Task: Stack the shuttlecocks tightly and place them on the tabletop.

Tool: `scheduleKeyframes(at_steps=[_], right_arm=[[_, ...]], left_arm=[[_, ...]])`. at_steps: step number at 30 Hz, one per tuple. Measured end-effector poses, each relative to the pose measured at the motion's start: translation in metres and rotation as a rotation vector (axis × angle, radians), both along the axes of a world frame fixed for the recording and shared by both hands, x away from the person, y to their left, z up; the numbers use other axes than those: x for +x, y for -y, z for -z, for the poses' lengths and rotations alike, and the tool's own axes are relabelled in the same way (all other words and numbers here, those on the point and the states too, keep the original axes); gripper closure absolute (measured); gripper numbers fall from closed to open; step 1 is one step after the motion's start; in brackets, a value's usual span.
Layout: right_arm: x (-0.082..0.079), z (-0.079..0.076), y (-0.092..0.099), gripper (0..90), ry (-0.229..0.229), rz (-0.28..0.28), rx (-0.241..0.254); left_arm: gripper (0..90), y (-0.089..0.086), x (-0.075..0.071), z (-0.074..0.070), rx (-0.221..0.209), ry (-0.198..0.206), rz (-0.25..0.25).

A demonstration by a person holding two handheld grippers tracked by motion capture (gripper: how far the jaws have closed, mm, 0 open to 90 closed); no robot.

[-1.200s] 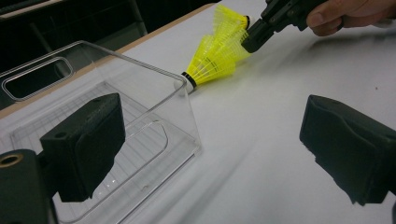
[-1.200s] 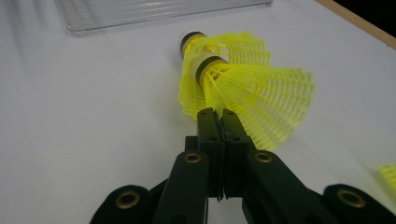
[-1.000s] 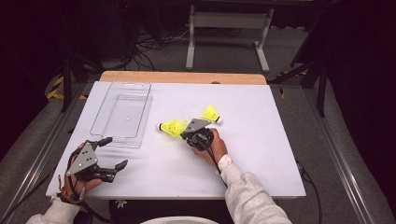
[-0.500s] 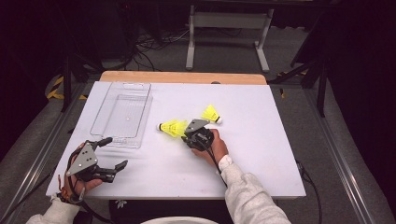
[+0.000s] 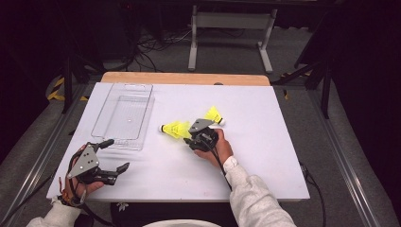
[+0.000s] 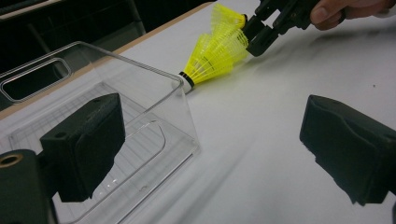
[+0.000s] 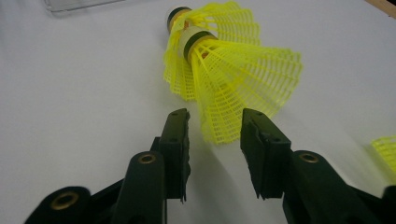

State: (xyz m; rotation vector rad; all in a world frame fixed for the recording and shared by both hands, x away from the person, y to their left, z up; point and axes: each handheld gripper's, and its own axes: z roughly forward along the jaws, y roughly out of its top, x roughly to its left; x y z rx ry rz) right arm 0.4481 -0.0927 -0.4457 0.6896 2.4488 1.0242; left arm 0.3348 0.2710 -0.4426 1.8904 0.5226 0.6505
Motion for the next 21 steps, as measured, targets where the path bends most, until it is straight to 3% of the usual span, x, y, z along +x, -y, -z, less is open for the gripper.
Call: scheduleKeyframes(at_steps=[4,10,13,21], right_arm=[[0.001,-0.005,-0.003,65.7,-0.003,-0.005,0.009],[0.005,-0.007,-0.011,84.2,-0.011,-0.022,-0.014],[0.004,-0.008,-0.013,88.8,-0.008,-0.034,-0.019],[0.004,-0.011,-0.017,89.9,0.014,-0.042,-0.031]], left_arm=[[7.7,0.000,0.000,0.000,0.000,-0.003,0.003],[7.7,0.000,0.000,0.000,-0.001,-0.005,0.007],[7.7,0.000,0.000,0.000,-0.002,-0.006,0.010],[7.7,0.000,0.000,0.000,-0.002,-0.007,0.013]])
